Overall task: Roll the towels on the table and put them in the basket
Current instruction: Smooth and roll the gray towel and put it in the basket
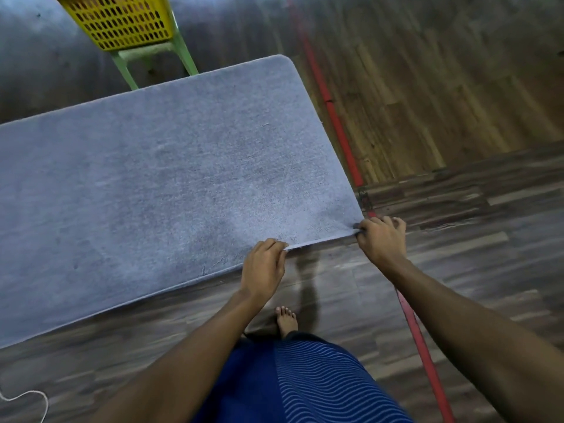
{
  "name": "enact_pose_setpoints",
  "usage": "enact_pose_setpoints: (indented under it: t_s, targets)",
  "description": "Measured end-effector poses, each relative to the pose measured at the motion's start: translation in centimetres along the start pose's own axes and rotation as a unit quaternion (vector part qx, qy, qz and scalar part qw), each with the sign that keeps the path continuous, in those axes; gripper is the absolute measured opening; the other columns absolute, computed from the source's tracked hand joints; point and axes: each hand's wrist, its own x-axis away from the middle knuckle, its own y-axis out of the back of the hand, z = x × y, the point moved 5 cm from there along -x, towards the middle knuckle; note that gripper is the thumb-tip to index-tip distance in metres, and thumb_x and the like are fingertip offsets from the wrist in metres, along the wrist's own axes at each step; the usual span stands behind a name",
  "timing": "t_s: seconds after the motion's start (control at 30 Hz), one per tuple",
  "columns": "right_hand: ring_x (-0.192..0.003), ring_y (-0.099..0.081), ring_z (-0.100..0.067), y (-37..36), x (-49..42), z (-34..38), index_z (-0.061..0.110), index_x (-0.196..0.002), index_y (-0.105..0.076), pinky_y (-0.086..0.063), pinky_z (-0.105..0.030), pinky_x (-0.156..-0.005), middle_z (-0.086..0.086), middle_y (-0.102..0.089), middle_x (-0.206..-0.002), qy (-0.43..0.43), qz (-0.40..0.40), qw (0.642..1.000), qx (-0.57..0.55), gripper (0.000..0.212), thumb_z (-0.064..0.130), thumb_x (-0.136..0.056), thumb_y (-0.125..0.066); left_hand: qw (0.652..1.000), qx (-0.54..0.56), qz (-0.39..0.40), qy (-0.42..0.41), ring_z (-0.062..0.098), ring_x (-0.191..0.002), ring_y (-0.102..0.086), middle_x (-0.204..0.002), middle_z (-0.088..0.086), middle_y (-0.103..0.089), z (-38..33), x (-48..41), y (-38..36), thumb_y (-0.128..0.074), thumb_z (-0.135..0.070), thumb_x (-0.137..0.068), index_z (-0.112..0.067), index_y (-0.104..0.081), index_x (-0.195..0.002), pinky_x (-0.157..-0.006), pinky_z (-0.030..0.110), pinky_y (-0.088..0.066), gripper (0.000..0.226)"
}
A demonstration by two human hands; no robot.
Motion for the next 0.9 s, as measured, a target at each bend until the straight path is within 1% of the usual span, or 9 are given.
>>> enact_pose_setpoints:
  t_s: [0.1,0.2,0.3,0.43,0.5,0.6,0.73,0.83,0.9]
  targets:
    - [-0.104,-0.055,-0.025,-0.7,1.0,-0.4,0.03,-0.105,-0.069,-0.029,-0.042,-0.093,0.002,-0.07,-0.104,-0.052,0.051,0.997,0.016,0.023,0.031,-0.088,-0.053,0.999,-0.009,0.045,0.004,0.022,-0.094,-0.062,-0.102,-0.001,-0.069,0.4,0.1,-0.8,-0.059,-0.016,-0.092,-0.014,-0.07,-0.11,-0.081,0.035,-0.05,0.022]
    - [-0.102,-0.059,-0.025,-1.4,1.7,-0.4,0.024,-0.101,-0.064,-0.035,-0.043,-0.092,-0.001,-0.068,-0.102,-0.09,0.093,0.992,0.006,0.02,0.02,-0.084,-0.054,0.997,-0.008,0.081,0.003,0.02,-0.097,-0.063,-0.103,-0.003,-0.07,0.9,0.4,-0.9,-0.058,-0.022,-0.089,-0.019,-0.07,-0.108,-0.086,0.039,-0.051,0.023]
    - [-0.091,-0.064,-0.03,-1.1,1.8,1.2,0.021,-0.09,-0.063,-0.042,-0.041,-0.086,-0.004,-0.069,-0.088,-0.1,0.085,0.99,-0.048,0.015,0.016,-0.083,-0.05,0.998,-0.013,0.067,0.019,0.02,-0.091,-0.062,-0.097,-0.001,-0.068,1.9,0.2,0.0,-0.056,-0.019,-0.089,-0.017,-0.07,-0.102,-0.081,0.036,-0.049,0.019]
    - [-0.086,-0.066,-0.034,0.3,0.9,6.1,0.015,-0.088,-0.067,-0.051,-0.038,-0.075,-0.009,-0.071,-0.088,-0.066,0.065,0.988,-0.125,0.019,0.02,-0.09,-0.049,0.998,-0.027,0.032,0.038,0.024,-0.085,-0.063,-0.091,0.002,-0.069,3.9,-0.4,2.6,-0.057,-0.014,-0.088,-0.015,-0.071,-0.097,-0.074,0.035,-0.048,0.016]
    - [-0.087,-0.066,-0.034,1.1,0.0,9.8,0.014,-0.091,-0.069,-0.053,-0.038,-0.072,-0.01,-0.071,-0.09,-0.042,0.055,0.985,-0.158,0.019,0.02,-0.091,-0.05,0.998,-0.032,0.011,0.057,0.028,-0.081,-0.063,-0.084,0.004,-0.068,5.6,-0.6,4.5,-0.058,-0.012,-0.087,-0.014,-0.071,-0.093,-0.069,0.037,-0.048,0.014]
    - [-0.089,-0.065,-0.032,1.9,-1.1,16.8,0.016,-0.094,-0.068,-0.049,-0.035,-0.069,-0.01,-0.071,-0.093,0.003,0.066,0.981,-0.181,0.018,0.021,-0.092,-0.051,0.994,-0.033,-0.028,0.097,0.028,-0.077,-0.062,-0.077,0.004,-0.065,8.9,-0.1,8.2,-0.058,-0.012,-0.087,-0.013,-0.07,-0.088,-0.067,0.038,-0.047,0.012]
    - [-0.089,-0.065,-0.03,2.5,-1.2,28.6,0.018,-0.093,-0.068,-0.05,-0.034,-0.07,-0.009,-0.071,-0.091,0.091,0.109,0.967,-0.211,0.016,0.024,-0.091,-0.053,0.98,-0.015,-0.102,0.173,0.027,-0.08,-0.064,-0.083,0.005,-0.07,15.2,3.2,14.5,-0.057,-0.013,-0.087,-0.014,-0.07,-0.09,-0.068,0.037,-0.05,0.013]
    - [-0.093,-0.064,-0.031,2.3,0.5,38.9,0.017,-0.096,-0.069,-0.052,-0.036,-0.075,-0.01,-0.072,-0.094,0.17,0.138,0.953,-0.208,0.017,0.023,-0.091,-0.053,0.957,-0.01,-0.151,0.25,0.026,-0.083,-0.065,-0.089,0.004,-0.072,21.3,7.7,19.5,-0.055,-0.016,-0.088,-0.017,-0.07,-0.093,-0.07,0.035,-0.051,0.016]
    - [-0.093,-0.064,-0.032,1.6,2.7,46.2,0.015,-0.096,-0.069,-0.053,-0.038,-0.077,-0.011,-0.072,-0.093,0.224,0.162,0.938,-0.207,0.018,0.021,-0.091,-0.053,0.937,-0.009,-0.173,0.303,0.026,-0.084,-0.065,-0.09,0.004,-0.072,25.6,11.5,22.8,-0.054,-0.018,-0.09,-0.017,-0.071,-0.095,-0.071,0.034,-0.049,0.017]
